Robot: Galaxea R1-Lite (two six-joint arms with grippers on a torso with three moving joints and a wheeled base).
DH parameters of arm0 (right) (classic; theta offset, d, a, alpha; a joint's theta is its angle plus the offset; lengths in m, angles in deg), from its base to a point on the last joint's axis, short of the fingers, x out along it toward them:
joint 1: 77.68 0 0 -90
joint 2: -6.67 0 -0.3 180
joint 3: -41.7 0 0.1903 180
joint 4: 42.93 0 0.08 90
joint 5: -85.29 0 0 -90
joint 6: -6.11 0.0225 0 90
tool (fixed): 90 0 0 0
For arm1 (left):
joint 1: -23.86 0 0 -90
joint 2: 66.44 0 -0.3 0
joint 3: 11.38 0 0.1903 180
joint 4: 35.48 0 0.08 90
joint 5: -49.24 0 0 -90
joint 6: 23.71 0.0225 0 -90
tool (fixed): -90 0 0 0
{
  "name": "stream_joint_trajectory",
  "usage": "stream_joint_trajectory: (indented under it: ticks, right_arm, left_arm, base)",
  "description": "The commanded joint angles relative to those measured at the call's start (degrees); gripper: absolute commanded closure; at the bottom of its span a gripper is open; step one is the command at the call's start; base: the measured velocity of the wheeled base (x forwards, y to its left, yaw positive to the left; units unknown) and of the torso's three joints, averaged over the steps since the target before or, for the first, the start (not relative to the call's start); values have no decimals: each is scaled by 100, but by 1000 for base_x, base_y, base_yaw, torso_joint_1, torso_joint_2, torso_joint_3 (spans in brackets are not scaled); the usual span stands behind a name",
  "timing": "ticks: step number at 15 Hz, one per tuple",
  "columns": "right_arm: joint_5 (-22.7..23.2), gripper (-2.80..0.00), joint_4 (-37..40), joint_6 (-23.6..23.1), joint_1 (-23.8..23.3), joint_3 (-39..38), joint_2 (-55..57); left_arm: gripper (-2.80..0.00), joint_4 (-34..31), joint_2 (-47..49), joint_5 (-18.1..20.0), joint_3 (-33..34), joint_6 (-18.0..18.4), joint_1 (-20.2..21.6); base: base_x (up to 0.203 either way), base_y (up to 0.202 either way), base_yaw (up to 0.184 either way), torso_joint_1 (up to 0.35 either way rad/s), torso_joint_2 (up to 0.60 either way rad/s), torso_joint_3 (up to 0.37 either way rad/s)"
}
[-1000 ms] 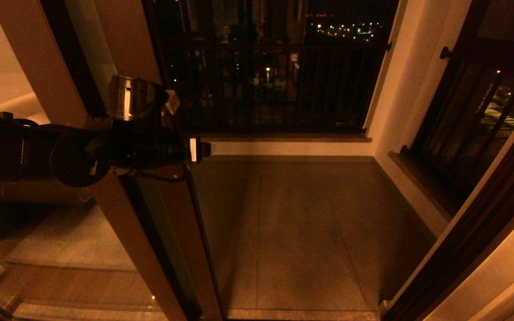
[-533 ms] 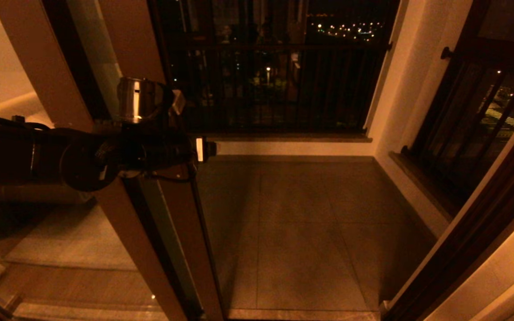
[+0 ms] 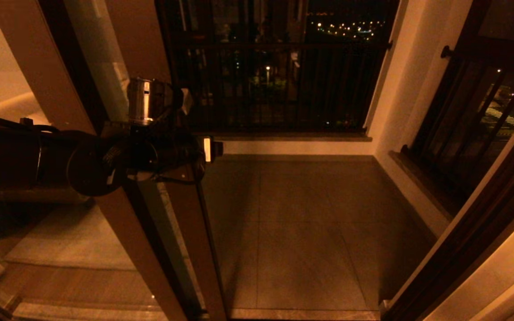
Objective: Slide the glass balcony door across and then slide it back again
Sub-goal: Close the slid door
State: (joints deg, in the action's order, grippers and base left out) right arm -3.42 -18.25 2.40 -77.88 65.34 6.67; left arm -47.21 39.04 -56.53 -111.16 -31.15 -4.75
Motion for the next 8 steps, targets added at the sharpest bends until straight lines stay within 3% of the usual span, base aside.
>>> stream_joint_trajectory:
  ticks: [1,8]
  right_arm:
    - [3,0,0,-6,3,0,9]
    - [3,0,0,-6,3,0,9]
  left_arm:
    - [-280,-56,-71,-56,71,-12,-20]
    - [-280,-56,-106,-85,109,-12,-286]
  base:
    - [0,0,0,0,0,0]
    - [0,0,0,0,0,0]
